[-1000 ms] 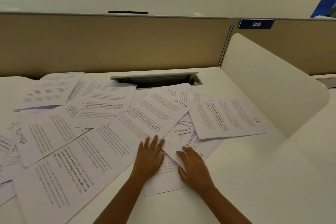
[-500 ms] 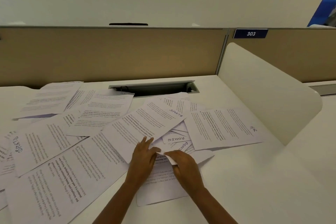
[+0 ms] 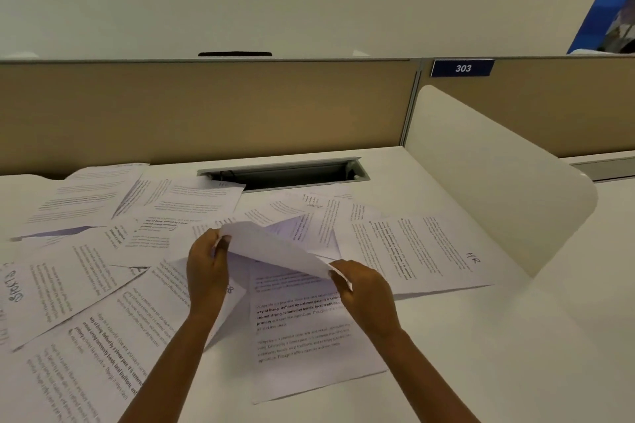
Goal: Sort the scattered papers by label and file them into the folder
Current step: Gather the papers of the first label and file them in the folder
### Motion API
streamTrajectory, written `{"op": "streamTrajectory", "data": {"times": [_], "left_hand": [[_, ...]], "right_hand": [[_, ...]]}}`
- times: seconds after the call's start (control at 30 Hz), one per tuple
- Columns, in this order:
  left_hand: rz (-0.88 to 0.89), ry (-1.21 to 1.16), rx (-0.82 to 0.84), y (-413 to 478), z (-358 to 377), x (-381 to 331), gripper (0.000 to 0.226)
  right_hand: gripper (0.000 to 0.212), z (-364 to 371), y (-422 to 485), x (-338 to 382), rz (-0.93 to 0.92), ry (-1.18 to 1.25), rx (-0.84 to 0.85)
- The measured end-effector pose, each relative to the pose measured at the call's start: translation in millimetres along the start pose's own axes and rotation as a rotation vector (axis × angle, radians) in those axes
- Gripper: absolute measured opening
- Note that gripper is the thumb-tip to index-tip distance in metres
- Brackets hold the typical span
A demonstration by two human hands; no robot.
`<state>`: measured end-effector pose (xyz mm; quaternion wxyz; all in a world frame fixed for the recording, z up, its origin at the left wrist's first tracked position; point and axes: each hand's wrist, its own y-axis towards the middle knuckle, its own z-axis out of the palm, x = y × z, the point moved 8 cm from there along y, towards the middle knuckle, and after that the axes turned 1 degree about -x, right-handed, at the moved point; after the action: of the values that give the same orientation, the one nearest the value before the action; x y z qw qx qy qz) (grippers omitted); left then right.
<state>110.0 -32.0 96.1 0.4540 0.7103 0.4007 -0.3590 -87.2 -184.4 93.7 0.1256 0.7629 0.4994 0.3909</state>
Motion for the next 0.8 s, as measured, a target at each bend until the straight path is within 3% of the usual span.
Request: {"op": "streamTrajectory", "data": {"times": [0.1,0.27,0.4,0.5,0.57,0.67,0.8], "left_hand": [[-0.036,0.077,-0.089,4.1,-2.3,10.6,0.029],[-0.053,0.077,0.006,-25.9,22.4,7.7,0.084],[0.206,0.064,0.188,-61.0,45.5,-8.7,0.077],[0.390,0.179,0.234,-73.6,51.3,-16.7,0.086],[0.342,0.194,0.174,-70.1,45.1,-14.3,0.087],[0.196,0.155,0.040,-56.7,27.5,-5.8,0.070],[0.096,-0.025,-0.104,-41.4,-1.5,-9.5,0.055]], "right_hand": [[0.057,6.1,-1.3,2.8,0.088,0.125,0.040],[0.039,20.6,13.2,30.5,0.175,0.280,0.095],[0.027,24.7,32.6,58.3,0.182,0.427,0.074],[0.025,25.6,45.5,66.7,0.253,0.548,0.047],[0.022,29.6,52.0,71.6,0.255,0.635,0.092],[0.023,37.7,53.9,82.7,0.190,0.759,0.244],[0.036,39.5,44.8,67.4,0.153,0.622,0.268]]}}
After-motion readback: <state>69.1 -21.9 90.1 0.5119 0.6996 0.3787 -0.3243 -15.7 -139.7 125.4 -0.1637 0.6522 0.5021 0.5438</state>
